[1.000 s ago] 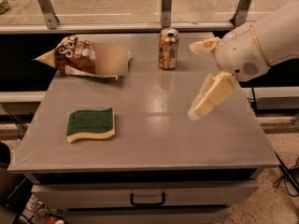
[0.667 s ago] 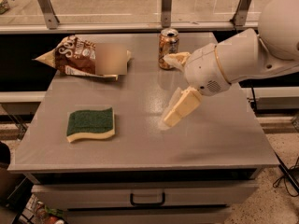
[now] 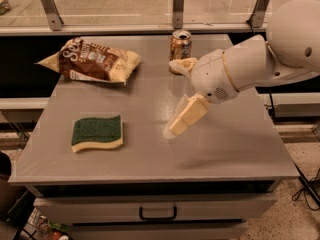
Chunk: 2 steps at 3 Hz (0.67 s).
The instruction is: Pick sponge
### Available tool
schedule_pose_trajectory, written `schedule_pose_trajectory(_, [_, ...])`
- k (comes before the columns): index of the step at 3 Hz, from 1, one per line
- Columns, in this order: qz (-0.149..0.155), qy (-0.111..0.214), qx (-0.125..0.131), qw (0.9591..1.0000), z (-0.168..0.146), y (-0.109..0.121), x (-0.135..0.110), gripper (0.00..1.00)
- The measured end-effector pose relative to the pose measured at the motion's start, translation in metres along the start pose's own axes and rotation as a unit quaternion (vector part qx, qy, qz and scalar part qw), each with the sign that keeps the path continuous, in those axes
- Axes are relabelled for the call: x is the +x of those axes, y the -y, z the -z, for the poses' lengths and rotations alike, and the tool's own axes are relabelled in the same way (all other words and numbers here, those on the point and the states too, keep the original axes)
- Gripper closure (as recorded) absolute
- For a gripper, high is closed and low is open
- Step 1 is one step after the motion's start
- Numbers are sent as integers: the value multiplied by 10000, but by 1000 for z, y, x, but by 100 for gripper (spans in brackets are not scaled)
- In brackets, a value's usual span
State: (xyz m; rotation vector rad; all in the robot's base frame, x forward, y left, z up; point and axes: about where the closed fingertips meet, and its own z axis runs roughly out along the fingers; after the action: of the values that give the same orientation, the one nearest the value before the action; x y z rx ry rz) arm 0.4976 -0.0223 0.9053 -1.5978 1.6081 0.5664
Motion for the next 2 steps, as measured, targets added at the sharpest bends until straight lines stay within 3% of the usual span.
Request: schedule_pose_trajectory(2, [-141,390,36,9991,-47,-4,-9,0])
